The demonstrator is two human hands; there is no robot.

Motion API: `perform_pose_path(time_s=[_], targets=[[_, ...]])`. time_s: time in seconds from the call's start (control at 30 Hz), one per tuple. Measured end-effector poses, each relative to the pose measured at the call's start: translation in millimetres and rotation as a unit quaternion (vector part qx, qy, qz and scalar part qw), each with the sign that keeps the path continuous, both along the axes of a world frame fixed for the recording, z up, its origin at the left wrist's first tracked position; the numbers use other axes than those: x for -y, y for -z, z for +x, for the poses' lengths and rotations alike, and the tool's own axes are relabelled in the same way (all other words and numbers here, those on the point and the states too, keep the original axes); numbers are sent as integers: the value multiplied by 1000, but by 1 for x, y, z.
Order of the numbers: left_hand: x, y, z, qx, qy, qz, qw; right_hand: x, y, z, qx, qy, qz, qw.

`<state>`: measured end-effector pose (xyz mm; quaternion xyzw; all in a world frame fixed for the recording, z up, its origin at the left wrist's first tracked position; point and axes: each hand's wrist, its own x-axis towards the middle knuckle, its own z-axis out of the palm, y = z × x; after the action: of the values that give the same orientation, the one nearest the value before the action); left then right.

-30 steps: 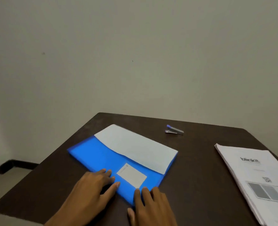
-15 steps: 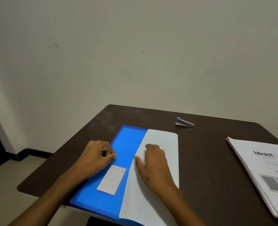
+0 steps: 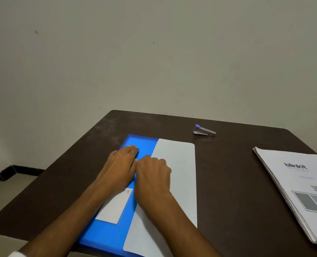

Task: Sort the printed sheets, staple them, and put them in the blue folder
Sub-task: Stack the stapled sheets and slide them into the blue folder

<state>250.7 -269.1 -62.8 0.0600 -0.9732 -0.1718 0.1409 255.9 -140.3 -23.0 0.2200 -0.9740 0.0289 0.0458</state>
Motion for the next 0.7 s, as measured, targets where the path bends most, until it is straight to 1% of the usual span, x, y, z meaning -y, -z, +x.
perform_pose_path(time_s=[0.1,0.2,0.23,0.3,0.4,0.47,0.53,0.63,0.7], targets=[[-4,-3,-3,39,-27,0,999,2,-5,2,18,-38,2,999],[3,3,-5,24,-12,-15,1000,-16,-23,0,41,-63,-79,994],[4,4,-5,17,-12,-20,1000,-30,-33,-2,46,-49,-114,991],[2,3,-2,7,-13,-29,999,-66,-47,-9,48,11,-196,979],[-2,0,1,-3,-14,-39,999,-141,-54,-24,46,98,-321,941],[-2,-1,1,-4,-13,-45,999,-195,-53,-25,55,135,-355,924],[0,-1,2,2,-18,-44,999,-232,-45,-22,47,165,-339,925],[-1,0,0,-1,-23,-50,998,-253,-11,-21,-24,201,-239,950],[-2,0,0,-2,-27,-61,998,-251,8,-18,-75,195,-186,960]])
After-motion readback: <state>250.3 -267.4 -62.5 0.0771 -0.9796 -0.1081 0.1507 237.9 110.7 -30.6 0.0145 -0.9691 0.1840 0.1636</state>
